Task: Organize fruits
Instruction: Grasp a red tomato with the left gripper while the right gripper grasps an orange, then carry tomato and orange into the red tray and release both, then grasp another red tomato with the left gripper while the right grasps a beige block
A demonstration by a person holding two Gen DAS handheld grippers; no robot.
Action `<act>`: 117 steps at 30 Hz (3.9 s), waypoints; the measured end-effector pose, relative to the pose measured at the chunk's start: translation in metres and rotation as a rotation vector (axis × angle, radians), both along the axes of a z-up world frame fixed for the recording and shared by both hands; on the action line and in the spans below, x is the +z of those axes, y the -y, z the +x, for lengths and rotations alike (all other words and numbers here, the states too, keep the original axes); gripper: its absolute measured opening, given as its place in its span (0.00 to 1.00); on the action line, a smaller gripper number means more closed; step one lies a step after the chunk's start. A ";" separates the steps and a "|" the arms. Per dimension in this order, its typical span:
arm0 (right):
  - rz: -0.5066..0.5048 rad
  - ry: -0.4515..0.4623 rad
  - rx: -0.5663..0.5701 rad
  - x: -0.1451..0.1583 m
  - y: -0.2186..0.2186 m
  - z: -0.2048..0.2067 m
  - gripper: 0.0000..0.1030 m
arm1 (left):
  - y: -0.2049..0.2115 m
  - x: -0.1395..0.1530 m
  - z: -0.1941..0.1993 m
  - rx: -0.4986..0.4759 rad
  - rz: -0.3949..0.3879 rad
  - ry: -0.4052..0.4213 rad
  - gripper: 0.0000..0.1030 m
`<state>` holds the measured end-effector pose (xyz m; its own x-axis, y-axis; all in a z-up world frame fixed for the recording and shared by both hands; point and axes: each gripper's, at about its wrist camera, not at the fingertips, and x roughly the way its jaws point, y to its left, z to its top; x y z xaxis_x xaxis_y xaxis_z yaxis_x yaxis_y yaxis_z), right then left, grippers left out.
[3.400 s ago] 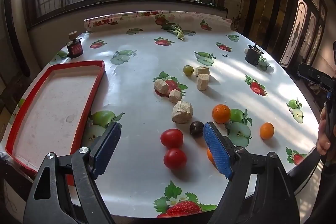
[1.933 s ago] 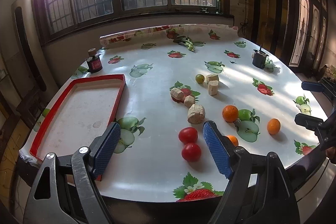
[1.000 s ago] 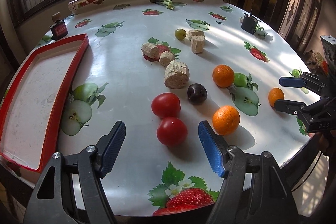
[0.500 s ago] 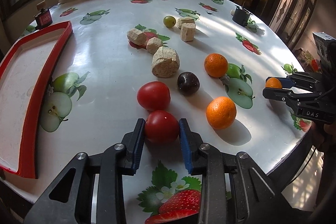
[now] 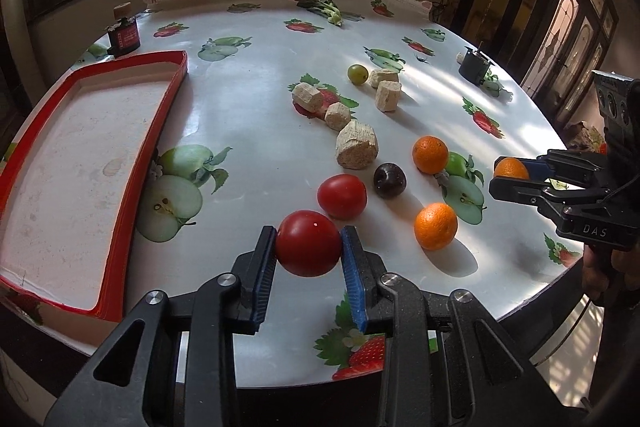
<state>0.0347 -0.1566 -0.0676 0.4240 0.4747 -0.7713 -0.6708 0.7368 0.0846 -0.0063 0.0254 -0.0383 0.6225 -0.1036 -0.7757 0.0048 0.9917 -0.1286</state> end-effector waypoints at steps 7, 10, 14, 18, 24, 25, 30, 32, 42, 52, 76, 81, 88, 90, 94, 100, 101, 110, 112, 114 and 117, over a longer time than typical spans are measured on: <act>0.016 -0.008 0.053 0.002 -0.027 0.000 0.33 | -0.020 0.011 -0.007 0.047 0.000 0.023 0.29; 0.025 -0.008 0.074 0.006 -0.037 0.000 0.33 | -0.030 0.014 -0.008 0.070 -0.003 0.031 0.29; 0.037 -0.008 0.103 0.011 -0.053 0.001 0.33 | -0.043 0.019 -0.011 0.097 -0.001 0.040 0.29; 0.046 -0.015 0.136 0.013 -0.071 0.003 0.33 | -0.056 0.022 -0.013 0.126 0.001 0.047 0.29; 0.048 -0.017 0.190 0.016 -0.105 0.004 0.33 | -0.082 0.026 -0.018 0.181 -0.001 0.057 0.29; 0.048 -0.018 0.200 0.016 -0.111 0.004 0.33 | -0.087 0.026 -0.019 0.192 -0.002 0.058 0.29; 0.057 -0.023 0.247 0.020 -0.140 0.004 0.33 | -0.110 0.028 -0.024 0.248 -0.005 0.059 0.29; 0.057 -0.026 0.266 0.021 -0.155 0.006 0.33 | -0.120 0.028 -0.026 0.269 -0.006 0.059 0.29; 0.072 -0.058 0.335 0.019 -0.228 0.017 0.33 | -0.169 0.022 -0.030 0.377 -0.011 0.048 0.29; 0.060 -0.086 0.353 0.008 -0.292 0.037 0.33 | -0.197 0.014 -0.022 0.416 -0.013 0.028 0.29; -0.082 -0.082 0.372 -0.038 -0.353 0.056 0.54 | -0.218 -0.026 -0.006 0.472 -0.017 -0.095 0.29; -0.034 -0.062 0.349 -0.019 -0.338 0.053 0.60 | -0.215 -0.019 -0.012 0.486 -0.007 -0.085 0.45; 0.030 -0.048 0.321 0.006 -0.301 0.044 0.60 | -0.202 -0.004 -0.018 0.482 0.018 -0.055 0.46; 0.042 -0.043 0.315 0.011 -0.289 0.040 0.60 | -0.198 0.000 -0.019 0.478 0.019 -0.047 0.46; 0.051 -0.032 0.298 0.017 -0.265 0.033 0.61 | -0.187 0.007 -0.020 0.460 0.021 -0.032 0.46; 0.060 -0.026 0.256 0.022 -0.230 0.028 0.61 | -0.169 0.016 -0.018 0.430 0.023 -0.016 0.46; 0.063 -0.024 0.248 0.023 -0.223 0.028 0.61 | -0.166 0.017 -0.019 0.426 0.024 -0.014 0.46; 0.077 -0.027 0.176 0.021 -0.173 0.029 0.62 | -0.146 0.022 -0.019 0.391 0.020 -0.004 0.46; 0.080 -0.023 0.158 0.021 -0.161 0.030 0.62 | -0.140 0.024 -0.018 0.381 0.017 -0.002 0.46; 0.082 -0.019 0.134 0.021 -0.147 0.032 0.63 | -0.133 0.024 -0.016 0.366 0.016 0.001 0.46; 0.084 -0.018 0.092 0.020 -0.126 0.035 0.63 | -0.120 0.024 -0.012 0.337 0.014 -0.001 0.46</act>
